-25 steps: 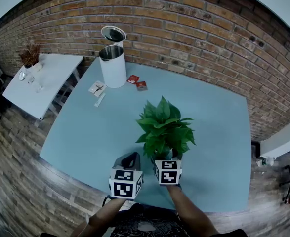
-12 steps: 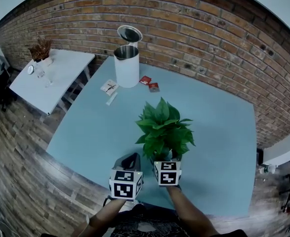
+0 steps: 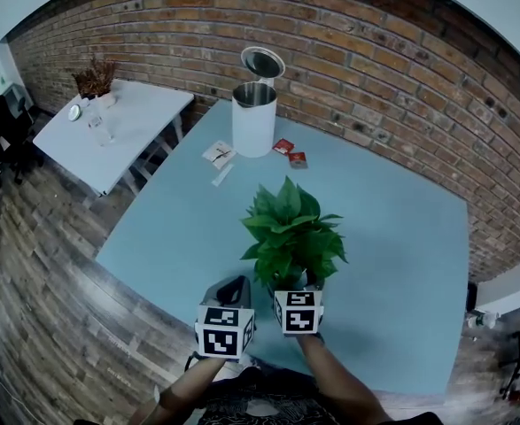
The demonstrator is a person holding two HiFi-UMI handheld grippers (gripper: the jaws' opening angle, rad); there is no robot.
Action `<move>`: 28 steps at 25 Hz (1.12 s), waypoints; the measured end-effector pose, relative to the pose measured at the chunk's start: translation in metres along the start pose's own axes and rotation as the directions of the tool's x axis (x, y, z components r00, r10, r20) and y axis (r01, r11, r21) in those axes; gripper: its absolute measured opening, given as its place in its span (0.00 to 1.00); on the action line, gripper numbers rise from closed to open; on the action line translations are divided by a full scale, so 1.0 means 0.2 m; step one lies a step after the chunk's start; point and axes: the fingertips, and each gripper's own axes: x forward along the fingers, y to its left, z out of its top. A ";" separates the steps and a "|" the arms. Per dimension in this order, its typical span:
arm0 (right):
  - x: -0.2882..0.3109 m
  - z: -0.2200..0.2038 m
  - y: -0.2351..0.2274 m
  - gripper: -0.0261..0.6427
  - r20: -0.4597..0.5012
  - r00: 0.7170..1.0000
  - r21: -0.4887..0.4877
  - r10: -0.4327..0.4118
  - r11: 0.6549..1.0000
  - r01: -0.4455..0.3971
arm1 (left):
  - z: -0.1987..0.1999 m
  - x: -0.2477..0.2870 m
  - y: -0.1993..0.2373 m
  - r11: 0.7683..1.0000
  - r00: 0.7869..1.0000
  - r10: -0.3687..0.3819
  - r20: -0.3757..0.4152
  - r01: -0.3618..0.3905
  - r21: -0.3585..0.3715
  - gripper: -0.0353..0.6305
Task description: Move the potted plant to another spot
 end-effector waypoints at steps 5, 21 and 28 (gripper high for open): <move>0.03 0.01 0.09 0.70 0.001 1.000 -0.023 0.027 0.999 -0.027 | -0.02 -0.05 0.06 0.999 1.000 0.025 0.007 -0.025 -0.021 0.05; -0.13 -0.05 0.12 0.60 -0.010 0.998 -0.019 0.065 0.998 -0.066 | -0.11 -0.09 -0.04 1.000 1.000 0.002 -0.004 -0.002 -0.026 0.05; -0.29 -0.10 0.11 0.50 -0.009 0.995 -0.023 0.096 0.995 -0.096 | -0.14 -0.14 -0.16 1.000 1.000 -0.004 -0.008 0.004 -0.020 0.05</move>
